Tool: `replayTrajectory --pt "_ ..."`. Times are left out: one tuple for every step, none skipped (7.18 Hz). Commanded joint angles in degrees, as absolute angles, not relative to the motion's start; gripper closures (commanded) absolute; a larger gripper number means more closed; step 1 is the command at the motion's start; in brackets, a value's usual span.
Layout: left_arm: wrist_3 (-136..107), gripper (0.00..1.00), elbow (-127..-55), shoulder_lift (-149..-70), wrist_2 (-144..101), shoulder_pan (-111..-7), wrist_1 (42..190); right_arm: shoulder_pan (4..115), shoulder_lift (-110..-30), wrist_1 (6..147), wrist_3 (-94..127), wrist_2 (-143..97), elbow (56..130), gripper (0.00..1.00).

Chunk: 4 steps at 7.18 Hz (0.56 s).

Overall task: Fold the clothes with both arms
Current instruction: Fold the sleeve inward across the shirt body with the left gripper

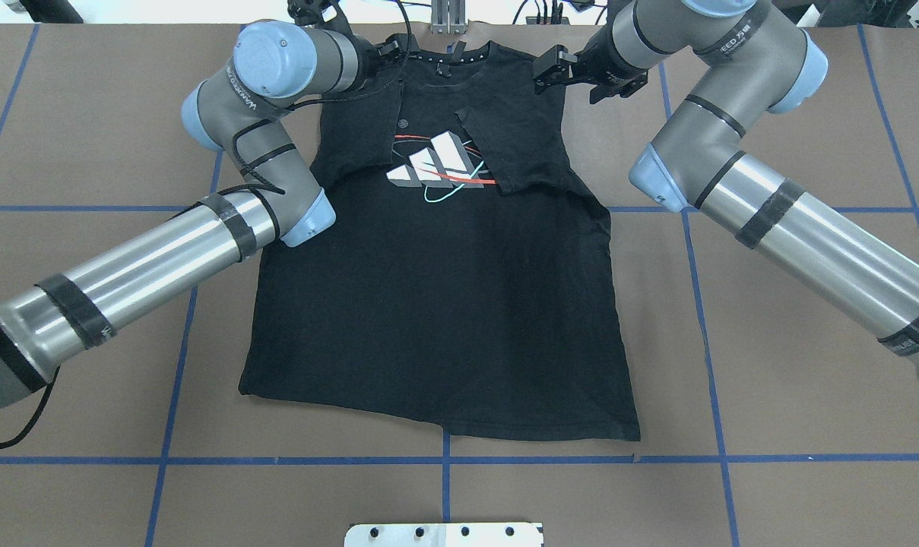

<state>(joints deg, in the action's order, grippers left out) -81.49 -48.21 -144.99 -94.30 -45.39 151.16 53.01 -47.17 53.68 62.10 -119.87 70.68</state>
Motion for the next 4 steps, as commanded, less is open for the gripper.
replayTrajectory --pt "-81.3 0.0 -61.45 -135.58 -102.77 -46.92 148.21 53.52 -47.37 54.31 62.14 -120.58 71.54 0.0" --pt "-81.12 0.0 -69.01 -131.53 -107.79 -48.33 142.18 54.05 -48.33 54.4 62.14 -121.72 71.72 0.0" --pt "-80.17 0.0 -76.56 -126.96 -110.71 -49.04 136.99 56.14 -49.64 54.32 62.14 -125.73 72.15 0.0" --pt "-77.72 0.0 -84.64 -121.95 -113.0 -49.48 133.02 56.86 -52.96 54.93 62.14 -127.51 75.03 0.0"
